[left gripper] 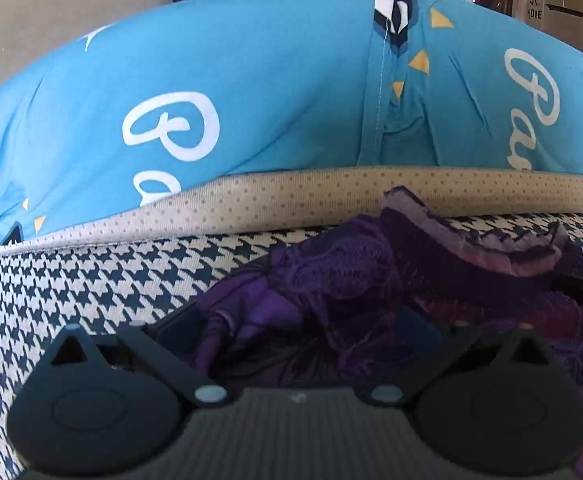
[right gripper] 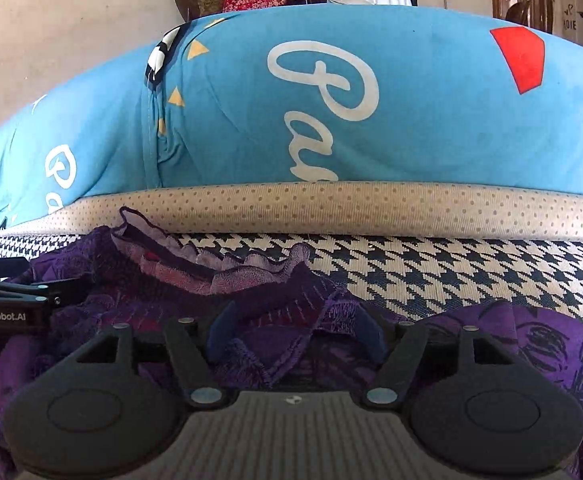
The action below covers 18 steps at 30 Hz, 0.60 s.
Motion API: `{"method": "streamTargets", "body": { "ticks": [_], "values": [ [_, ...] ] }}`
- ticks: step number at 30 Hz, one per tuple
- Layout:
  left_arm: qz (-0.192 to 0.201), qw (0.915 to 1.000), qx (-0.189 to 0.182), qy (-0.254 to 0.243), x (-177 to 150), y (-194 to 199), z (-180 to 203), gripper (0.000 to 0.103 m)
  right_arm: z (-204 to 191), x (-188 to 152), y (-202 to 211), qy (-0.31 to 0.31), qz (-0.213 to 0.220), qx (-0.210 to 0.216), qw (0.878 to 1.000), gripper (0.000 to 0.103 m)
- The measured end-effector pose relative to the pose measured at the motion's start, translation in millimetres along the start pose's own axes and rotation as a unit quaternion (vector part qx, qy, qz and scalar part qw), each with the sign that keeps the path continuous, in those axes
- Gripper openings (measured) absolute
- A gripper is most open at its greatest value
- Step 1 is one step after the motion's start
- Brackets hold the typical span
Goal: Fold clothes
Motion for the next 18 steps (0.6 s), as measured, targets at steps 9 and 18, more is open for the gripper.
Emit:
{"method": "streamTargets", "body": {
  "ticks": [9,18],
  "values": [
    [0.005,1.0,0.005,-0.001,1.1,-0.9,2.8,0.091,-11.9,5.2,-9.6,0.047,-0.004,-0.005,0.999,0.033],
    [0.01,0.9991,0.026,0.033,10.4,6.3,-6.7,0.051,-19.6,27.1,5.8,0.069,0.048,-0.016,0.996,0.009]
  ]
}}
Point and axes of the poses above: each gripper's, at about its wrist camera, not at the fingertips, and y roughly against the way its jaws point, z to its right, x to its top, the point moved 9 cm from there along -y, roughly the way its jaws point, and after that the axes turned 10 degrees about x, right-handed, at the moved point
